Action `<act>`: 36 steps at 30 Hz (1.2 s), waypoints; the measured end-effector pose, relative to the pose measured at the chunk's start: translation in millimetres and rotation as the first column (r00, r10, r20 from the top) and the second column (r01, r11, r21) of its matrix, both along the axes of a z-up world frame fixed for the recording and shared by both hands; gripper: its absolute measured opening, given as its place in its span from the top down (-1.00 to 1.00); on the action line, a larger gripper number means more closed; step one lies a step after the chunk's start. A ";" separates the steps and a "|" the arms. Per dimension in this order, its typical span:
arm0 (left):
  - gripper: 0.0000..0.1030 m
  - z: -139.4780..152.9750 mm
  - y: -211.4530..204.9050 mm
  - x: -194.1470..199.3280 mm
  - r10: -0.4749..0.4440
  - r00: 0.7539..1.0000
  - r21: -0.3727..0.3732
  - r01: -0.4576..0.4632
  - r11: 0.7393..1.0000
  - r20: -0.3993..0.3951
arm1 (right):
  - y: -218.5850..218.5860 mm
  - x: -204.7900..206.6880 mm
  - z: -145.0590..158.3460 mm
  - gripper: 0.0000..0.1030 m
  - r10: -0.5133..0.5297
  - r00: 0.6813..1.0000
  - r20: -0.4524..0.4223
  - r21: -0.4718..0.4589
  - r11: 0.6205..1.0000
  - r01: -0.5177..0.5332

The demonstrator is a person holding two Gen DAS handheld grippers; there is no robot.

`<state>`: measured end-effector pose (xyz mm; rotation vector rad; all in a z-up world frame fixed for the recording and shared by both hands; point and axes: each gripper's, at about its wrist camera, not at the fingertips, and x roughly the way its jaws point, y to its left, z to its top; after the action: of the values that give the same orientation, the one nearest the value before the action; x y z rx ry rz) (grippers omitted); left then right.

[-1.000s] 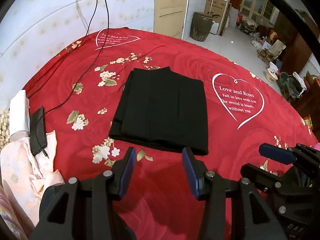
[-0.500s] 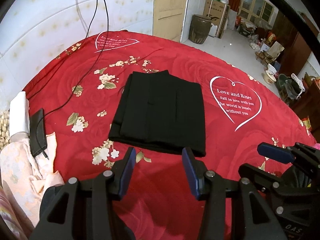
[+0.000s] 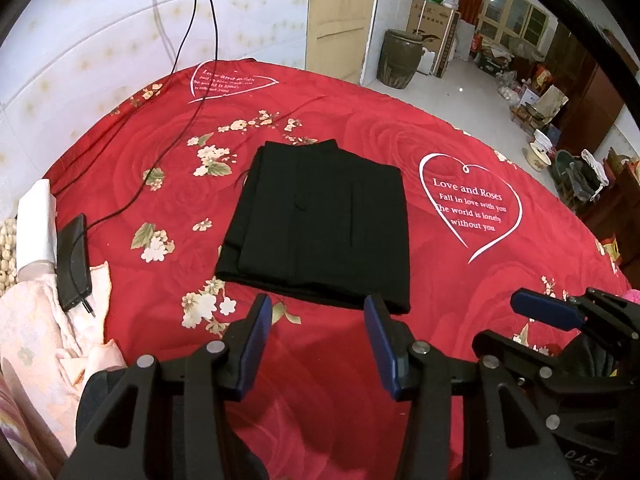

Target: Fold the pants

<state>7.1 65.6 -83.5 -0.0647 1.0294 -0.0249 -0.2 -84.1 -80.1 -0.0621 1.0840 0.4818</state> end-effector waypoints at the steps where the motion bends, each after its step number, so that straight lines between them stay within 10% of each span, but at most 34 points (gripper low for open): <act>1: 0.02 0.0 0.0 0.2 0.000 1.000 0.001 0.000 1.000 -0.001 | -0.1 0.2 -0.1 0.03 -0.001 1.000 0.000 0.000 1.000 0.001; 36: 0.01 3.5 -2.2 -0.3 -0.003 1.000 0.039 0.002 0.999 0.022 | -2.1 0.2 0.4 0.03 -0.013 1.000 0.002 0.014 1.000 0.013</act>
<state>6.8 63.5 -80.0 -0.0274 1.0074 -0.0075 -0.1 -86.3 -79.8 -0.0432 1.0781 0.4776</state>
